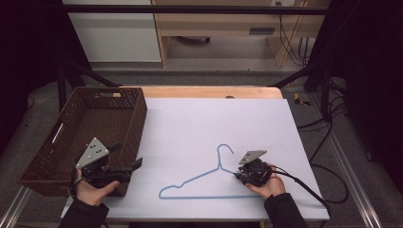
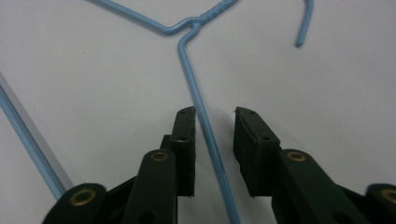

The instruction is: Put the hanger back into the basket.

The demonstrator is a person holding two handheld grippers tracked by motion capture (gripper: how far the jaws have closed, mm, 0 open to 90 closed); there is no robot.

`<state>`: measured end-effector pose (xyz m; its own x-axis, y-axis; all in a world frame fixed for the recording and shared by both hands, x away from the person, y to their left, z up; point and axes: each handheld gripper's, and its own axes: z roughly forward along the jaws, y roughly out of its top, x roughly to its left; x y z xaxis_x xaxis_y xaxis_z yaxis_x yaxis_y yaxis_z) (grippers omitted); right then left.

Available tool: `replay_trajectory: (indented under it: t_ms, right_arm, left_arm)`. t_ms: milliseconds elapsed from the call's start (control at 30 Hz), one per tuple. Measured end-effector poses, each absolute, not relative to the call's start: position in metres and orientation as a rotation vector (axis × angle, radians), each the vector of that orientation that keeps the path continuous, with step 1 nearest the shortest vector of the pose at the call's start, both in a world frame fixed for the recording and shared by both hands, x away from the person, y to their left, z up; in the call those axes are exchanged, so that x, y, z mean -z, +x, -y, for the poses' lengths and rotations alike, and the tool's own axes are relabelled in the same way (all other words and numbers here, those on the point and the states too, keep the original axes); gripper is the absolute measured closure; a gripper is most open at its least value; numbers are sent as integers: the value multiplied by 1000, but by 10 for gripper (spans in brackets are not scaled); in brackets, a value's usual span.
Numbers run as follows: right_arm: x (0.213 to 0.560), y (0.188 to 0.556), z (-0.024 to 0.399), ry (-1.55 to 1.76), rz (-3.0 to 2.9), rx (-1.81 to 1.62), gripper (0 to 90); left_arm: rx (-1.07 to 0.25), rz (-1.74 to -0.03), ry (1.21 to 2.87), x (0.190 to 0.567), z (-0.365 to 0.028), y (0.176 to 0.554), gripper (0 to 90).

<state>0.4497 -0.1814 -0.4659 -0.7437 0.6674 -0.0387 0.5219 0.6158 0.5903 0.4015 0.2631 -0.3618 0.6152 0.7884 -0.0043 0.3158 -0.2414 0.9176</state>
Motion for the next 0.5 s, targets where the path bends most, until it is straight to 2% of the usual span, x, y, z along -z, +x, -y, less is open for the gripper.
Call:
replay_trajectory:
  t_ms: [33,67,500]
  right_arm:
    - [466,450,181,972,-2587,-825,706]
    - [466,450,181,981,-2604,-823,752]
    - [466,455,183,945,-2653,-845,794]
  left_arm:
    - [-580,-892,1820,362,-263,402,76]
    - [-580,-891,1821,362,-263,401,76]
    - [-573,-875,1835,362,-257,401,78]
